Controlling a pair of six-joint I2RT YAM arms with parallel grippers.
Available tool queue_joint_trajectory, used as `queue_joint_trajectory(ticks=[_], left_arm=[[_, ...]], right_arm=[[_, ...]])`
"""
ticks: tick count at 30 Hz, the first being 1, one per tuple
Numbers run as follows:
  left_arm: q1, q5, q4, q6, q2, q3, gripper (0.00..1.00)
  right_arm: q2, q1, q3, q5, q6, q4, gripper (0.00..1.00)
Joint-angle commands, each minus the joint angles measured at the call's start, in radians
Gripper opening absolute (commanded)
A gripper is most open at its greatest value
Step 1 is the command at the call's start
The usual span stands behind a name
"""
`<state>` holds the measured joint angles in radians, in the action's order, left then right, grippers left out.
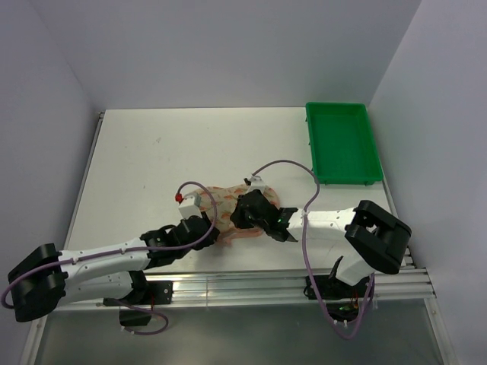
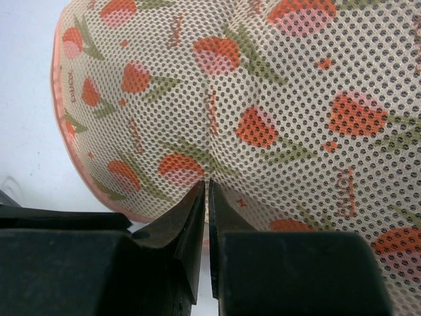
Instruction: Place the bra in the laundry bag and zip it closed
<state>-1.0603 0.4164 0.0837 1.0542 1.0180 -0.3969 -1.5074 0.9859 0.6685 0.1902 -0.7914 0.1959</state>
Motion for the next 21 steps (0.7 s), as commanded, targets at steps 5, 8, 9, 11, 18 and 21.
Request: queue_joint_trajectory(ticks=[5, 8, 9, 11, 18, 21], left_arm=[[-0.041, 0.030, -0.006, -0.026, 0.099, -0.065, 0.12], [-0.067, 0.064, 0.011, -0.019, 0.126, -0.074, 0.01], [-0.073, 0.071, 0.013, -0.016, 0.135, -0.074, 0.03], [-0.079, 0.084, 0.013, -0.007, 0.169, -0.074, 0.09], [-0.081, 0.125, -0.024, -0.016, 0.237, -0.103, 0.33], [-0.081, 0.156, -0.027, -0.022, 0.258, -0.125, 0.38]], right_arm=[[0.001, -0.001, 0.037, 0.023, -0.002, 0.057, 0.13], [0.000, 0.000, 0.042, 0.031, 0.012, 0.056, 0.13], [-0.001, 0.000, 0.043, 0.031, 0.011, 0.056, 0.13], [-0.007, 0.000, 0.042, 0.022, 0.009, 0.065, 0.13], [-0.020, -0.001, 0.033, 0.003, 0.006, 0.091, 0.13], [-0.020, 0.000, 0.028, -0.003, 0.006, 0.097, 0.13]])
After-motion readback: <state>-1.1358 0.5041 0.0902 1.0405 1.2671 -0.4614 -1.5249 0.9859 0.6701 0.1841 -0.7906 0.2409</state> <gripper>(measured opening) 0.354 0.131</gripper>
